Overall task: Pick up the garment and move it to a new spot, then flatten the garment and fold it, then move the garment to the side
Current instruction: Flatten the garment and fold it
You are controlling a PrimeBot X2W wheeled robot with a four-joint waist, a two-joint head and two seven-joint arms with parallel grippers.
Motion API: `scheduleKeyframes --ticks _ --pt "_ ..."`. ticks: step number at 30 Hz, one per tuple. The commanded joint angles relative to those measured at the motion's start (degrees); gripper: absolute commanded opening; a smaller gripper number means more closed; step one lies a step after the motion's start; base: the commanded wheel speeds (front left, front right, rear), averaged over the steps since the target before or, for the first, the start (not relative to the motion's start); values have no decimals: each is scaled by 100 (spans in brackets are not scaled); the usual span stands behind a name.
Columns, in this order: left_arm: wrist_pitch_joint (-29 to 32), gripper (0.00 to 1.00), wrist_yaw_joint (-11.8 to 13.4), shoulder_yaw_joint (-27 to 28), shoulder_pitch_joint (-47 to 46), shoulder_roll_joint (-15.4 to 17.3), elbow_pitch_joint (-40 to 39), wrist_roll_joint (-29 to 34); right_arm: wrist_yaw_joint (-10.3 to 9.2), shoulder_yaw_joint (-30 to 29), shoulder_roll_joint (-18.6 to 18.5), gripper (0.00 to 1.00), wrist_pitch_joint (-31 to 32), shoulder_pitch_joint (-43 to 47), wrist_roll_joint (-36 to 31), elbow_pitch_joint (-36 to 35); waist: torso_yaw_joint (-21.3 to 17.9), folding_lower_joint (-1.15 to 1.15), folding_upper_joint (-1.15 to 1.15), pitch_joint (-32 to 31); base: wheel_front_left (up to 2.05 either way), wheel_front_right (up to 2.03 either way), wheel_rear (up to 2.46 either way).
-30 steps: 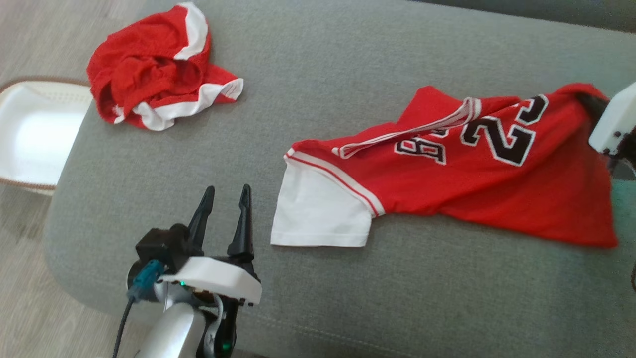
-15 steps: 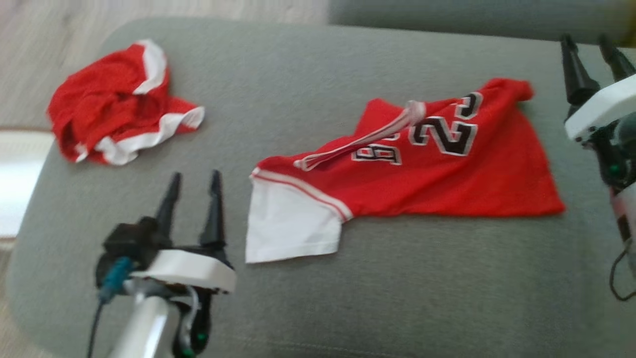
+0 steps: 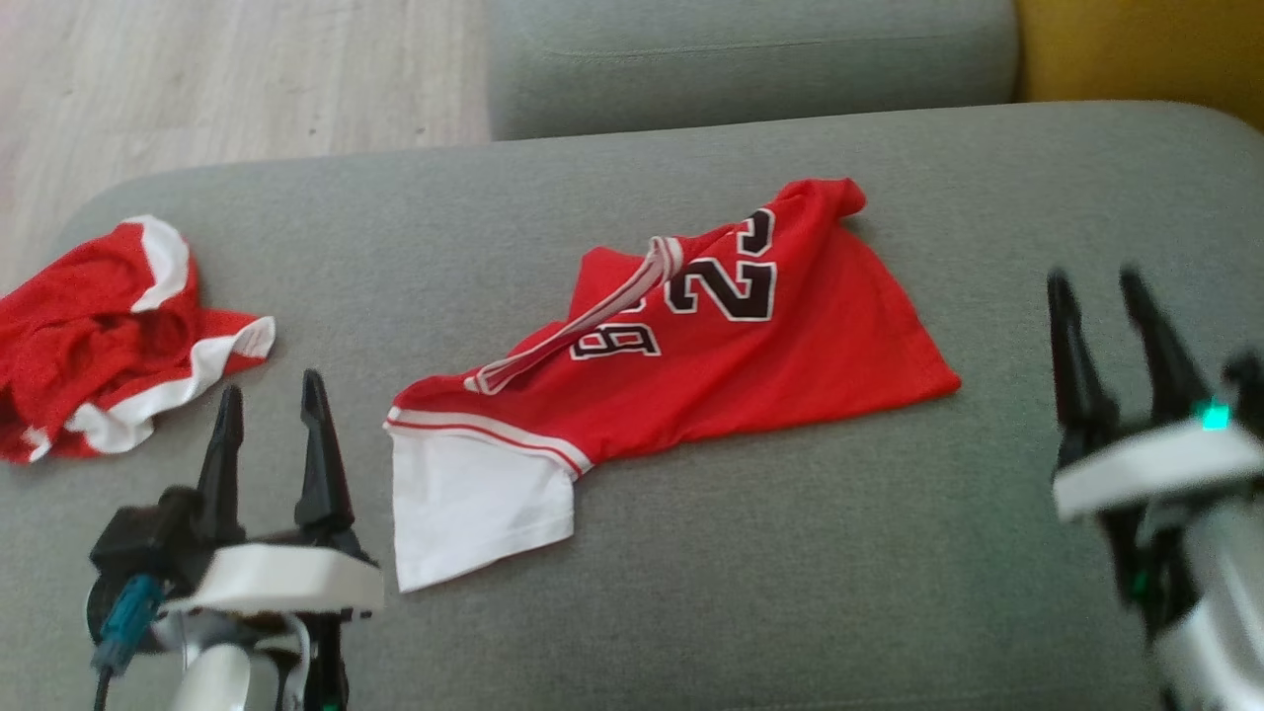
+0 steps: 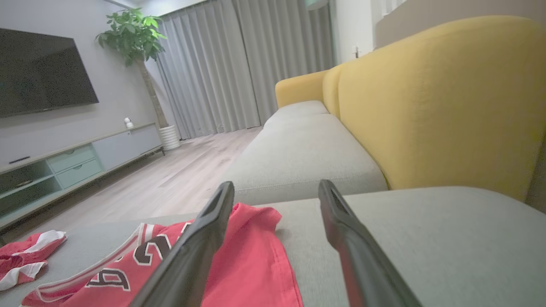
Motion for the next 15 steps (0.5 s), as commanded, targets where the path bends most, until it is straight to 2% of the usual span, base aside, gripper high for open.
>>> scheduleKeyframes --ticks 1,8,15 --pt "-69 100 19 281 -76 14 -197 45 -4 -179 150 100 -133 301 -245 -411 -93 0 0 -24 0 0 0" --pt "-70 100 -124 416 103 -90 -200 199 -4 -816 741 100 -100 1245 -1017 -804 -91 0 0 42 0 0 0" --pt "-70 100 -309 415 125 -182 -232 283 -4 -1011 926 100 147 1338 -1238 -980 -9 0 0 29 0 0 0"
